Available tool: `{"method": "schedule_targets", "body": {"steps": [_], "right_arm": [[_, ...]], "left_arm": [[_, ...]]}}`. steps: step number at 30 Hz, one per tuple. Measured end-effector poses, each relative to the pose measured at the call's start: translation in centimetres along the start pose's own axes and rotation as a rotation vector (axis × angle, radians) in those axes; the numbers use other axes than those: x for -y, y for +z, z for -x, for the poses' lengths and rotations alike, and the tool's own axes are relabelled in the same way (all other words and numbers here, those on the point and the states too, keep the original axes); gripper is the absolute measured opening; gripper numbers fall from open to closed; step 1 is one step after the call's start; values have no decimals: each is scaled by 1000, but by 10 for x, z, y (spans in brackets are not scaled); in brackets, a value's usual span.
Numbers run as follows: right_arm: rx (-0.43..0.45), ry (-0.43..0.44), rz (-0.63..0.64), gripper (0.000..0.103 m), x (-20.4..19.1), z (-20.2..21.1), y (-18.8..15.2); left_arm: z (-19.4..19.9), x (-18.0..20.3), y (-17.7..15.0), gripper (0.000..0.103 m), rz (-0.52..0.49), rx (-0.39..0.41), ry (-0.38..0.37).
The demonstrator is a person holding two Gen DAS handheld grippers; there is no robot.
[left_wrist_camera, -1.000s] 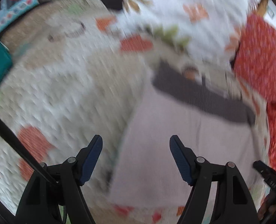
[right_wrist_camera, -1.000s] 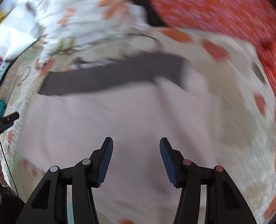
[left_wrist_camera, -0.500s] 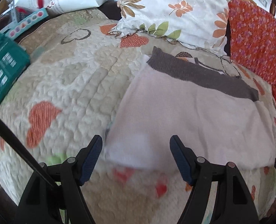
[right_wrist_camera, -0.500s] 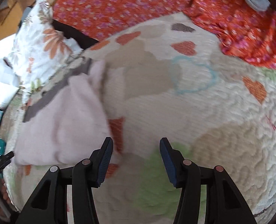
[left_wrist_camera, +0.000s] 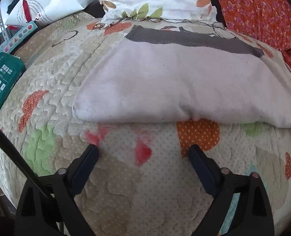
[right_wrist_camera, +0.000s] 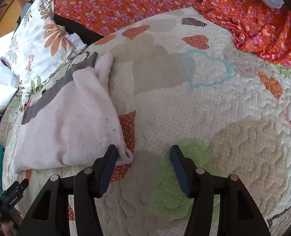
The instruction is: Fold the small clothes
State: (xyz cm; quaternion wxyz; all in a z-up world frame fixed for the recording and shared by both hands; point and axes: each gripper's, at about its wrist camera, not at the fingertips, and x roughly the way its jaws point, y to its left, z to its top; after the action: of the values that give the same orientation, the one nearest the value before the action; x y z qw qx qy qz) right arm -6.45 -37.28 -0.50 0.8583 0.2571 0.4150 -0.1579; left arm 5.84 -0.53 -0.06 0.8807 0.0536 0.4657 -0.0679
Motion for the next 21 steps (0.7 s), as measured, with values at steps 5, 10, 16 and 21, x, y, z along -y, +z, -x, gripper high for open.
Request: {"method": "schedule_targets", "body": {"steps": [5,10,16,21], "right_arm": [[2,-30,23,71,-4,-4,-5],[68,-25,34,93,-12,-7,-13],[78,44,-15,103,-10,-9,-12],[40,47,28,103,-13,-10,-10]], "left_arm": [[-2,-2,0,103,27,12,-4],[-1,2,-1,103,25,-8,8],[9,4,4,78,1,-35,-75],[20,3,11,64,12,-19,-153]]}}
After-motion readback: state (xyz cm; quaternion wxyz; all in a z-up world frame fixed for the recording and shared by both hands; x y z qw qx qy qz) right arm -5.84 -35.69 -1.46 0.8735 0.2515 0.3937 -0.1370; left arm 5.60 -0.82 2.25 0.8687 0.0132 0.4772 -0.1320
